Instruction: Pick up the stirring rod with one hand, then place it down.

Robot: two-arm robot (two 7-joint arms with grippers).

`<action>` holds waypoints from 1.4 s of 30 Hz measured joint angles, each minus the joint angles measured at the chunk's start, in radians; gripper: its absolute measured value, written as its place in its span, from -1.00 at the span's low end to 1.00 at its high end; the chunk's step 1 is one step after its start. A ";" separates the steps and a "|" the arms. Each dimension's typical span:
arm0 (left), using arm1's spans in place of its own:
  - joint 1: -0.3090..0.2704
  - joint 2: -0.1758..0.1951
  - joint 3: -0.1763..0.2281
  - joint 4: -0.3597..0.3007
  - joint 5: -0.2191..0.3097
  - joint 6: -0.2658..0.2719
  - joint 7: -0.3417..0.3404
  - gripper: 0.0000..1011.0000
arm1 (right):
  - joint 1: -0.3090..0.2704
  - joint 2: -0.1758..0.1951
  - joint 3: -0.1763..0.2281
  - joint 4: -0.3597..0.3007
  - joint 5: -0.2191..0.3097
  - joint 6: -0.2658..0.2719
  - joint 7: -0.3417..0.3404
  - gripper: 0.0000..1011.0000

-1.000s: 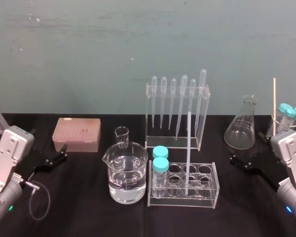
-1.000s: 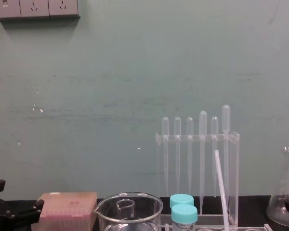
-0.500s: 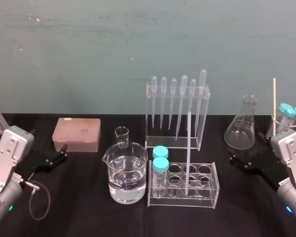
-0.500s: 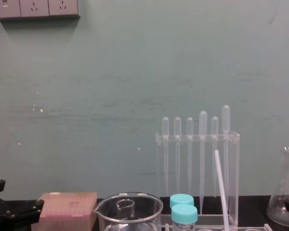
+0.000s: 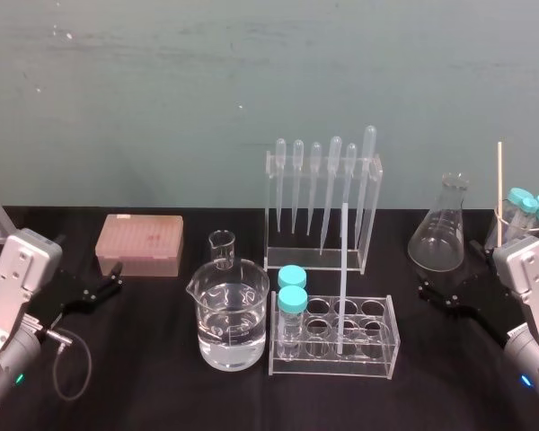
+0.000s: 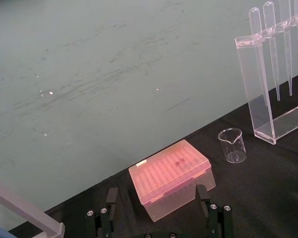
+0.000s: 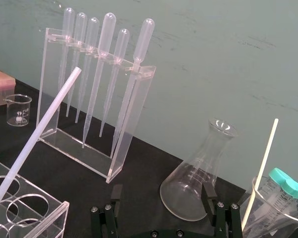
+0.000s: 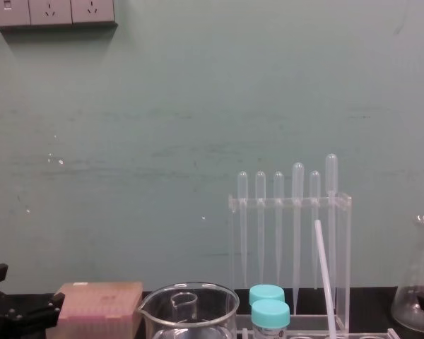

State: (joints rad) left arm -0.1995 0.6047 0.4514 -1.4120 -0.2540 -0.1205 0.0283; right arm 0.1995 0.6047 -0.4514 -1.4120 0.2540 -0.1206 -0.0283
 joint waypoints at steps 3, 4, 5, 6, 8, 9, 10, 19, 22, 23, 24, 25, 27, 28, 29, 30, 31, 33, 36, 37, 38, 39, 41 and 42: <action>0.000 0.000 0.000 0.000 0.000 0.000 0.000 0.98 | 0.000 0.000 0.000 0.000 0.000 0.000 0.000 0.98; 0.000 0.000 0.000 0.000 0.000 0.000 0.000 0.98 | 0.000 0.000 0.000 0.000 0.000 0.000 0.000 0.98; 0.000 0.000 0.000 0.000 0.000 0.000 0.000 0.98 | 0.000 0.000 0.000 0.000 0.000 0.000 0.000 0.98; 0.000 0.000 0.000 0.000 0.000 0.000 0.000 0.98 | 0.000 0.000 0.000 0.000 0.000 0.000 0.000 0.98; 0.000 0.000 0.000 0.000 0.000 0.000 0.000 0.98 | 0.000 0.000 0.000 0.000 0.000 0.000 0.000 0.98; 0.000 0.000 0.000 0.000 0.000 0.000 0.000 0.98 | 0.000 0.000 0.000 0.000 0.000 0.000 0.000 0.98; 0.000 0.000 0.000 0.000 0.000 0.000 0.000 0.98 | 0.000 0.000 0.000 0.000 0.000 0.000 0.000 0.98; 0.000 0.000 0.000 0.000 0.000 0.000 0.000 0.98 | 0.000 0.000 0.000 0.000 0.000 0.000 0.000 0.98; 0.000 0.000 0.000 0.000 0.000 0.000 0.000 0.98 | 0.000 0.000 0.002 0.000 0.003 0.000 0.005 0.98; 0.000 0.000 0.000 0.000 0.000 0.000 0.000 0.98 | 0.001 -0.001 0.006 0.001 0.012 0.001 0.017 0.98; 0.000 0.000 0.000 0.000 0.000 0.000 0.000 0.98 | 0.003 -0.003 0.017 0.001 0.039 0.007 0.044 0.98; 0.000 0.000 0.000 0.000 0.000 0.000 0.000 0.98 | 0.004 -0.005 0.022 0.000 0.055 0.012 0.062 0.98; 0.000 0.000 0.000 0.000 0.000 0.000 0.000 0.98 | 0.014 -0.011 0.054 -0.009 0.144 0.046 0.144 0.98; 0.000 0.000 0.000 0.000 0.000 0.000 0.000 0.98 | 0.014 -0.011 0.054 -0.009 0.144 0.046 0.144 0.98; 0.000 0.000 0.000 0.000 0.000 0.000 0.000 0.98 | 0.021 -0.014 0.071 -0.016 0.200 0.072 0.194 0.98; 0.000 0.000 0.000 0.000 0.000 0.000 0.000 0.98 | 0.024 -0.016 0.081 -0.019 0.227 0.088 0.218 0.98; 0.000 0.000 0.000 0.000 0.000 0.000 0.000 0.98 | 0.028 -0.017 0.087 -0.022 0.249 0.100 0.237 0.98; 0.000 0.000 0.000 0.000 0.000 0.000 0.000 0.98 | 0.043 -0.019 0.112 -0.029 0.337 0.163 0.321 0.98; 0.000 0.000 0.000 0.000 0.000 0.000 0.000 0.98 | 0.069 -0.023 0.135 -0.030 0.437 0.272 0.411 0.98; 0.000 0.000 0.000 0.000 0.000 0.000 0.000 0.98 | 0.075 -0.024 0.138 -0.029 0.460 0.301 0.428 0.98; 0.000 0.000 0.000 0.000 0.000 0.000 0.000 0.98 | 0.081 -0.025 0.141 -0.028 0.476 0.321 0.439 0.98; 0.000 0.000 0.000 0.000 0.000 0.000 0.000 0.98 | 0.097 -0.026 0.143 -0.021 0.523 0.385 0.460 0.98; 0.000 0.000 0.000 0.000 0.000 0.000 0.000 0.98 | 0.124 -0.031 0.144 -0.001 0.584 0.470 0.480 0.98; 0.000 0.000 0.000 0.000 0.000 0.000 0.000 0.98 | 0.132 -0.033 0.143 0.006 0.601 0.498 0.487 0.98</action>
State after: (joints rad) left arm -0.1995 0.6047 0.4514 -1.4120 -0.2540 -0.1205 0.0283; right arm 0.3317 0.5718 -0.3079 -1.4064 0.8545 0.3777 0.4583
